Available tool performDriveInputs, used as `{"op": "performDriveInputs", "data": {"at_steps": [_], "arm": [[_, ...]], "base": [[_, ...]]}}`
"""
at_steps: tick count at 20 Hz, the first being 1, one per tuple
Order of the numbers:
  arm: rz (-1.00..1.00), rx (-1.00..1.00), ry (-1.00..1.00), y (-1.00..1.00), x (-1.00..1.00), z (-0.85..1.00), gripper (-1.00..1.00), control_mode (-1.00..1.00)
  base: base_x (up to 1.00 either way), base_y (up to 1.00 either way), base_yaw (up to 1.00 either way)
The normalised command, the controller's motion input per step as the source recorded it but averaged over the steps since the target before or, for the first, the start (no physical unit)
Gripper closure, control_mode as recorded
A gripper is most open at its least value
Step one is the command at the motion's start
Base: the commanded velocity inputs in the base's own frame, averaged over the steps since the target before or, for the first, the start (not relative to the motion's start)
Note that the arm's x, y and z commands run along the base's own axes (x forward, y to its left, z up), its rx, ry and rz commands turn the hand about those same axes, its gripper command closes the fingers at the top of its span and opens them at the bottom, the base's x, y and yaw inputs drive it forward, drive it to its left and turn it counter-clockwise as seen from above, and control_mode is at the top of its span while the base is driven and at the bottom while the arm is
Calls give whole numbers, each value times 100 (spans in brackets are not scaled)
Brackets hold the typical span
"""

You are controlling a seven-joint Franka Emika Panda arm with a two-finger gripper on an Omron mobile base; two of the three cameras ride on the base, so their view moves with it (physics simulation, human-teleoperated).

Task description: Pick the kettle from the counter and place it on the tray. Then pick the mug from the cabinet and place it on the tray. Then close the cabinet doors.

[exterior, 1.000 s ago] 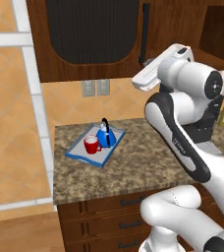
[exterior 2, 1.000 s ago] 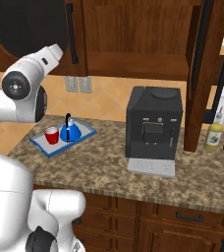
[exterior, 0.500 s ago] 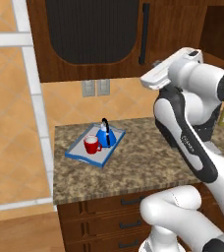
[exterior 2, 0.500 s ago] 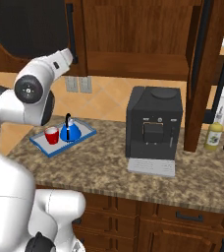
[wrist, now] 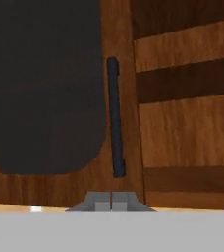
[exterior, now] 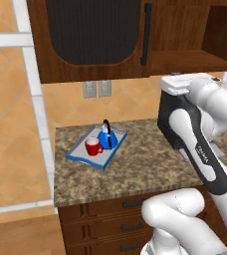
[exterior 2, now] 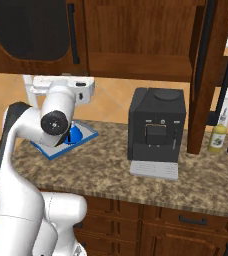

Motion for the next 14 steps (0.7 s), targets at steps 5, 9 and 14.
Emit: {"op": "performDriveInputs", "data": {"at_steps": [5, 9, 14], "arm": [[-2, 78, 27, -85, -5, -27, 100, -100], [0, 62, 24, -99, -20, -1, 100, -100], [0, 26, 0, -55, -2, -2, 100, -100]], "base": [[0, 0, 0], [0, 0, 0], [0, 0, 0]]}}
